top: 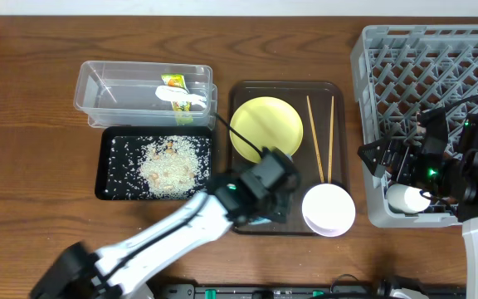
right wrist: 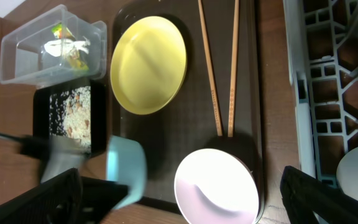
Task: Sort waste into correct bins and load items into the dishwasher rack
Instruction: 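Set the empty blue bowl back on the brown tray and release, then grasp one wooden chopstick on the brown tray with the right gripper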
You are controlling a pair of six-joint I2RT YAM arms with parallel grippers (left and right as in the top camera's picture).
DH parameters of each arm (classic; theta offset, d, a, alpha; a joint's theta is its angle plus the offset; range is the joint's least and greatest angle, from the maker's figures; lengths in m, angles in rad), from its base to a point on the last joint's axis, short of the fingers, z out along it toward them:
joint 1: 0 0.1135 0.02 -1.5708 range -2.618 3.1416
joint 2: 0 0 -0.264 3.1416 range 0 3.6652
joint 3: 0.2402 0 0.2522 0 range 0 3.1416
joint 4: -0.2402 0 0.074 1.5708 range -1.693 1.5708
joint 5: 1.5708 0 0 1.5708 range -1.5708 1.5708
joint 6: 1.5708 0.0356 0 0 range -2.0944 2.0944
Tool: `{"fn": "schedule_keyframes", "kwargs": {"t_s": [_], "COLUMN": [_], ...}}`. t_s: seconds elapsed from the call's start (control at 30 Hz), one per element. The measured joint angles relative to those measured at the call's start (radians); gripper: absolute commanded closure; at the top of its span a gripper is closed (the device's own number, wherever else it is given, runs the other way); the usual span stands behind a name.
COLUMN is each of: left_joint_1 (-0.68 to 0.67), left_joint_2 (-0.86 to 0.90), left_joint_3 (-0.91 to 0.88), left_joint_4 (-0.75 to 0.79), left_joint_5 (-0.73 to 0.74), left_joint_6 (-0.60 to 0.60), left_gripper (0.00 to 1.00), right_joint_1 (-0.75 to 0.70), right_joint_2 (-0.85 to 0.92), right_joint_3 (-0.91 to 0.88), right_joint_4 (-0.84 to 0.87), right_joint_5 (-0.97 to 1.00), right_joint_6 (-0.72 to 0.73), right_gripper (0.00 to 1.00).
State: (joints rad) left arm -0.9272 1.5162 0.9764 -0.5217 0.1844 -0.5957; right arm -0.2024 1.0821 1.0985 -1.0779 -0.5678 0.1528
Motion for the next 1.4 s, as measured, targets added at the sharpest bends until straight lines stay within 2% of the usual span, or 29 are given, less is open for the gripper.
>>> {"fn": "schedule_keyframes", "kwargs": {"t_s": [0.13,0.27,0.37,0.47,0.67,0.8,1.03,1.17,1.23,1.4], "left_joint_1": [-0.006,0.011,0.041,0.088,0.198,0.225,0.226,0.226,0.226,0.226], "left_joint_2": [0.048,0.016,-0.052,-0.148,-0.340,-0.425,-0.492,-0.493,-0.494,-0.493], "left_joint_3": [0.000,0.023,0.079,0.129,0.148,0.148,0.148,0.148,0.148,0.148], "left_joint_4": [-0.008,-0.128,-0.243,-0.291,-0.357,-0.381,-0.427,-0.441,-0.441,-0.441], "left_joint_5": [-0.051,-0.124,-0.203,-0.257,-0.306,-0.320,-0.323,-0.322,-0.323,-0.323], "left_joint_6": [-0.037,-0.060,-0.062,-0.054,-0.039,-0.012,0.010,0.018,0.020,0.020], "left_gripper": [0.51,0.41,0.39,0.37,0.37,0.34,0.29,0.23,0.21,0.16], "right_joint_1": [0.000,0.000,0.003,0.041,0.227,0.354,0.437,0.437,0.438,0.441], "right_joint_2": [0.000,0.000,0.000,0.000,0.000,0.000,0.002,0.005,0.021,0.167], "right_joint_3": [0.000,0.000,0.000,0.000,-0.037,-0.122,-0.180,-0.180,-0.180,-0.178], "right_joint_4": [-0.008,-0.031,-0.049,-0.078,-0.059,-0.011,0.079,0.172,0.214,0.339], "right_joint_5": [0.000,0.000,0.001,0.002,0.025,0.137,0.230,0.259,0.287,0.346], "right_joint_6": [-0.005,-0.020,-0.040,-0.071,-0.101,-0.033,0.039,0.048,0.049,0.052], "right_gripper": [0.01,0.01,0.07,0.10,0.14,0.14,0.14,0.29,0.33,0.33]}}
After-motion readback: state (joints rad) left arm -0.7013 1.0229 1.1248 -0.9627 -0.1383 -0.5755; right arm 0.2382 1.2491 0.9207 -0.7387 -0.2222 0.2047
